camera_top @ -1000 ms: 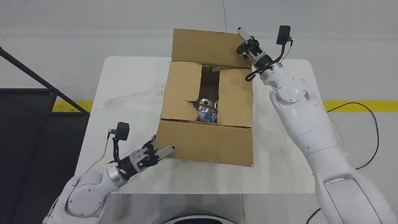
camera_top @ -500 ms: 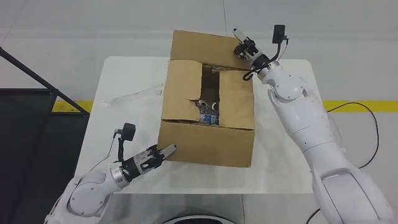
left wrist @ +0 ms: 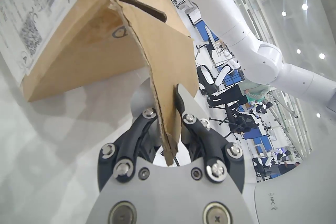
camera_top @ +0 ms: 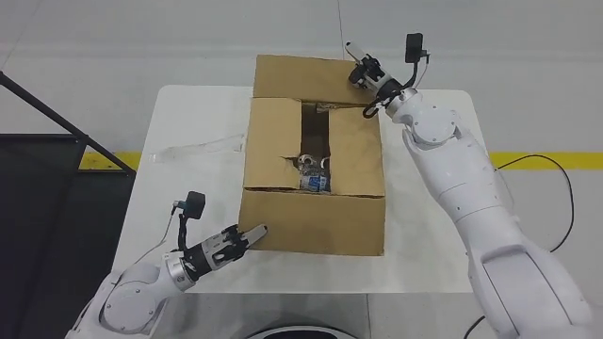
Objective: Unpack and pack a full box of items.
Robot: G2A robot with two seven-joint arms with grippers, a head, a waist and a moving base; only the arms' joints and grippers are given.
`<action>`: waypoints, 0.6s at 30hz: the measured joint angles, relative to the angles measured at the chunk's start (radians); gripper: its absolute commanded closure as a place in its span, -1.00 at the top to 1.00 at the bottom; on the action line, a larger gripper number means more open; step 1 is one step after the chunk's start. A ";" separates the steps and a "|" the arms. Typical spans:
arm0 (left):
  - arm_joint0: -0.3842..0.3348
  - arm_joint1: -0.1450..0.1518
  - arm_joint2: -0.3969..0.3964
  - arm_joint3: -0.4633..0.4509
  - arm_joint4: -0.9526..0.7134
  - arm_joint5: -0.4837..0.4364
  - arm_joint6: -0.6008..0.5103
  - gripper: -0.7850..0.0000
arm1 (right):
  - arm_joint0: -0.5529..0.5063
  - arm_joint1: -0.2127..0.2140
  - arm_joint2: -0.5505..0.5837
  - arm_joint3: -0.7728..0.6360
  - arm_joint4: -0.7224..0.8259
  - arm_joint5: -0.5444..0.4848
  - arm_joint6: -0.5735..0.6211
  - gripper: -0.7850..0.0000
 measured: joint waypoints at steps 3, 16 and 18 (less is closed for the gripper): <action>0.005 0.003 0.001 0.001 0.002 -0.005 0.000 0.93 | 0.011 -0.009 -0.005 0.019 0.001 0.006 0.011 1.00; 0.010 0.012 -0.010 0.023 0.059 0.011 0.034 1.00 | 0.061 -0.046 -0.033 0.111 -0.025 0.080 0.047 1.00; 0.008 0.014 -0.008 0.029 0.075 0.014 0.041 1.00 | 0.069 -0.052 -0.039 0.126 -0.033 0.097 0.049 1.00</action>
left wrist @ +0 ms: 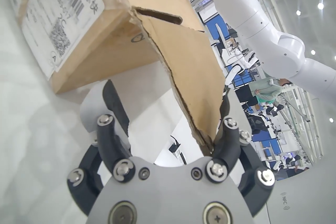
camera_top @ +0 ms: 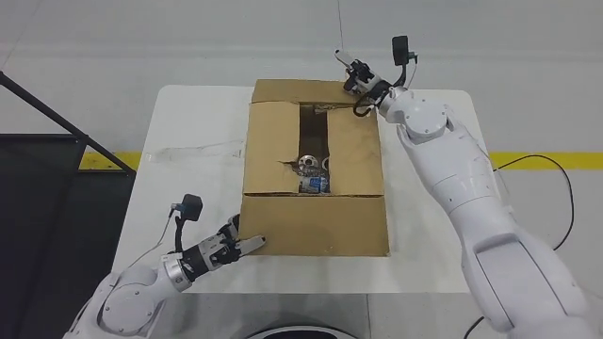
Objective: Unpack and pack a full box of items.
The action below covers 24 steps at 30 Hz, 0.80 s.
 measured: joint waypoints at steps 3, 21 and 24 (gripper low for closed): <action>-0.003 0.001 0.005 0.010 0.016 0.002 0.012 1.00 | 0.009 -0.009 -0.004 0.020 -0.004 0.016 0.000 1.00; 0.038 0.014 -0.110 -0.059 -0.009 -0.070 0.153 1.00 | -0.053 0.004 0.100 -0.108 0.202 -0.195 0.351 1.00; 0.051 0.015 -0.155 -0.067 0.004 -0.074 0.200 1.00 | -0.069 0.018 0.106 -0.156 0.207 -0.159 0.525 1.00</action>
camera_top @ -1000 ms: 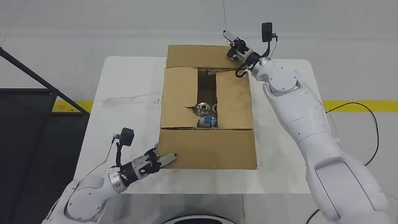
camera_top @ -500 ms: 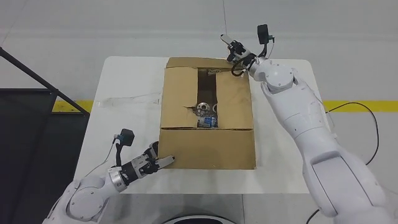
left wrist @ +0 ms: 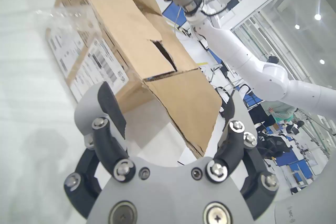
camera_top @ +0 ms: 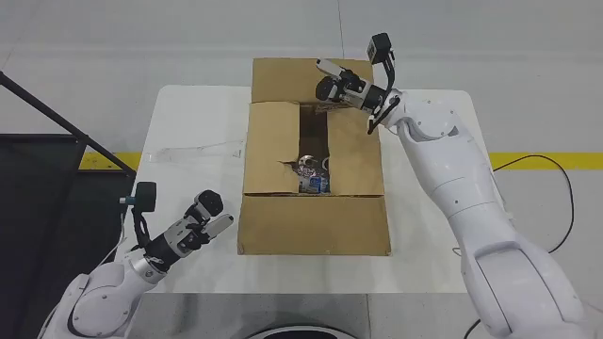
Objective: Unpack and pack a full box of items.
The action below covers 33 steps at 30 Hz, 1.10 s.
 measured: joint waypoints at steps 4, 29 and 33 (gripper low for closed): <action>0.012 -0.002 -0.029 -0.001 0.042 0.013 0.061 1.00 | -0.012 0.014 -0.008 -0.037 -0.044 0.058 0.133 1.00; 0.043 -0.007 -0.030 0.001 0.101 0.027 0.153 1.00 | 0.041 -0.084 -0.138 0.057 0.101 0.164 0.193 1.00; 0.047 -0.007 -0.031 0.002 0.101 0.025 0.158 1.00 | 0.062 -0.104 -0.140 0.062 0.150 0.145 0.185 1.00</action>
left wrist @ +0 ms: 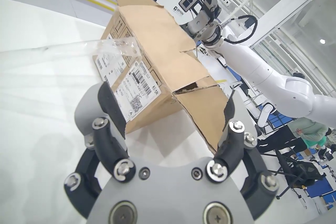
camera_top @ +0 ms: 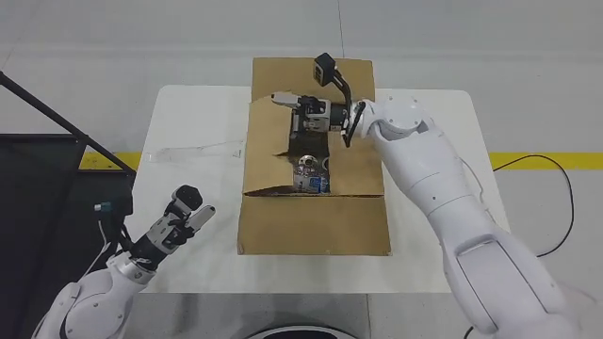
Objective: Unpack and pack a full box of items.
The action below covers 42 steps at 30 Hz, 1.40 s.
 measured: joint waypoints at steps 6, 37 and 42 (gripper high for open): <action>0.004 0.000 -0.012 0.013 -0.009 -0.008 0.015 1.00 | 0.022 -0.041 -0.042 -0.021 0.004 -0.031 -0.080 1.00; 0.060 0.000 -0.192 0.086 -0.127 -0.048 0.051 1.00 | 0.111 -0.274 -0.267 0.234 -0.165 -0.083 -0.334 1.00; 0.043 -0.003 -0.192 0.071 -0.118 -0.005 0.069 1.00 | 0.118 -0.279 -0.249 0.264 -0.169 -0.124 -0.348 1.00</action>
